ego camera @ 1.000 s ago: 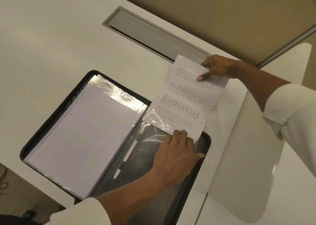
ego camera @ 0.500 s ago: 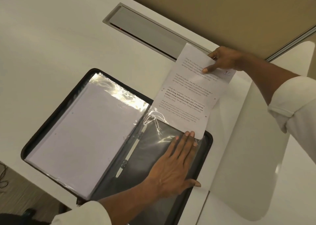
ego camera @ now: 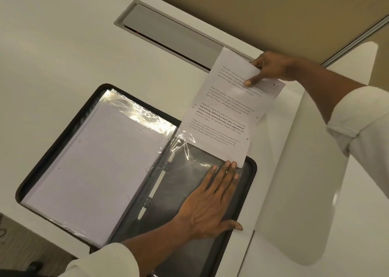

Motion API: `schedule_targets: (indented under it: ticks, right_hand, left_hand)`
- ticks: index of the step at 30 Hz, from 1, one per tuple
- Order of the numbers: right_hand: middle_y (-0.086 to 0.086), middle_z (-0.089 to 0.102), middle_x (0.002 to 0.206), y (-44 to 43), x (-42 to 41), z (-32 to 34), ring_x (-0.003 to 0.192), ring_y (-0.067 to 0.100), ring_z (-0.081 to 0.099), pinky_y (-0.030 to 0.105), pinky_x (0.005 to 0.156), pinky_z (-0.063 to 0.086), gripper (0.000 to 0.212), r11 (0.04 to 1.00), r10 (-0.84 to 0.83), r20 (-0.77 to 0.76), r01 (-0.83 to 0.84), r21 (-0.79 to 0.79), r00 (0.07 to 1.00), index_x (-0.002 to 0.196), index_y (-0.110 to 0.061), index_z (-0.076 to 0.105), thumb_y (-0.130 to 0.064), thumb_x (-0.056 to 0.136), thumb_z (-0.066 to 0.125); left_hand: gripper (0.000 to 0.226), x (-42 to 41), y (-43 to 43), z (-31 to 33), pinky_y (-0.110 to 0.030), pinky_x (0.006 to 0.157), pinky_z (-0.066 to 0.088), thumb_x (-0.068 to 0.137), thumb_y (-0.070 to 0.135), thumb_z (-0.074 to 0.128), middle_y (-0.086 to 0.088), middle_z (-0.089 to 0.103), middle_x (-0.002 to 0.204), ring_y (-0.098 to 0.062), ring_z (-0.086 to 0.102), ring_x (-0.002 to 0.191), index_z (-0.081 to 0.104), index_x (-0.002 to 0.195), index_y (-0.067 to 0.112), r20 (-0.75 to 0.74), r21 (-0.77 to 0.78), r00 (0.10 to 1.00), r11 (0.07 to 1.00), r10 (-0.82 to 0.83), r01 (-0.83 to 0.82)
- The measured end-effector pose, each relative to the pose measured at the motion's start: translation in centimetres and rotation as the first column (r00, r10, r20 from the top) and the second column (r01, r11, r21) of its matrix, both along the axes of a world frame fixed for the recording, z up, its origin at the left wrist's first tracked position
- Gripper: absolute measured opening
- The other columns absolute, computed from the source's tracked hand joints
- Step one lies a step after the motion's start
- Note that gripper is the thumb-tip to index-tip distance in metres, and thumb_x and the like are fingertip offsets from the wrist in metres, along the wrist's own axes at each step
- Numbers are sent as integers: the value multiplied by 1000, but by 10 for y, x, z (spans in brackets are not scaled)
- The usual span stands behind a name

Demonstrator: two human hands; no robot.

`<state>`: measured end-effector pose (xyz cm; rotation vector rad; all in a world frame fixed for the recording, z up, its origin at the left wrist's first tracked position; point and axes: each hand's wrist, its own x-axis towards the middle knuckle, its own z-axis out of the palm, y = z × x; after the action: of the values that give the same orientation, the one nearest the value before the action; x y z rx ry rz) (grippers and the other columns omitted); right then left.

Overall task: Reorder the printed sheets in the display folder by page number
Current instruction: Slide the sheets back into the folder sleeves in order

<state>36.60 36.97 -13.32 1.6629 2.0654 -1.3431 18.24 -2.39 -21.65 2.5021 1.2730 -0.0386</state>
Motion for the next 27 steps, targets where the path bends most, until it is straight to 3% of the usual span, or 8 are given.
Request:
schedule_targets:
  ticks: [4,9,13,16,19,21,24,27]
  right_hand:
    - [2,81,104,0,0,5,93,23,78,31,76,59,34,1000,-13,-24,13,-2,1000,109,-23,81,-29,77,93]
    - [-1,80,99,-1,-2,3,83,18,76,27,69,57,25,1000,15,26,-15,8,1000,97,-29,80,-31,76,94]
    - [-1,81,99,3,-1,2,91,22,77,32,78,59,31,1000,0,36,-1,19,999,101,-25,81,-31,74,95]
    - [-3,81,101,1,-3,-1,94,23,78,38,85,62,35,999,36,62,-37,14,997,103,-25,82,-30,72,96]
    - [-4,81,99,1,-8,-4,92,23,78,41,84,63,32,998,40,84,-44,49,996,98,-28,81,-33,71,97]
    - [-3,80,99,0,-12,-5,91,23,77,38,81,63,33,997,50,91,-56,59,995,100,-27,80,-34,72,96]
    - [-4,80,100,0,-14,-5,90,22,78,34,76,62,36,996,61,91,-67,60,994,106,-26,80,-33,74,95]
    - [-3,80,101,0,-15,-6,90,22,78,38,80,64,39,995,64,74,-69,67,995,111,-24,80,-31,75,95]
  left_hand:
    - [119,1,0,-1,-57,130,11,94,89,27,-21,-21,172,-36,-20,160,-10,165,1,-6,3,1000,1000,-13,13]
    - [120,3,1,-1,-59,130,9,93,90,27,-21,-18,173,-36,-18,161,-8,165,1,-8,11,1000,1000,-8,8]
    - [117,5,3,1,-60,129,6,94,89,23,-22,-17,173,-38,-19,160,-3,166,0,-17,-13,1000,1000,-20,20]
    - [96,15,14,8,-61,130,7,105,75,20,-25,-3,173,-40,-12,161,20,165,0,-4,-23,1000,1000,-2,2]
    - [53,26,41,10,-57,126,27,109,35,39,-26,34,165,-44,23,157,48,149,3,14,80,1000,997,21,-23]
    - [38,30,63,13,-50,115,41,99,15,41,-20,59,140,-40,50,136,61,130,6,31,124,999,991,40,-44]
    - [36,31,88,18,-42,98,45,87,8,36,-9,65,107,-32,58,108,68,102,10,33,184,999,982,43,-48]
    - [15,32,101,23,-41,94,46,81,13,61,-7,65,103,-30,57,106,70,92,13,14,200,999,979,42,-44]
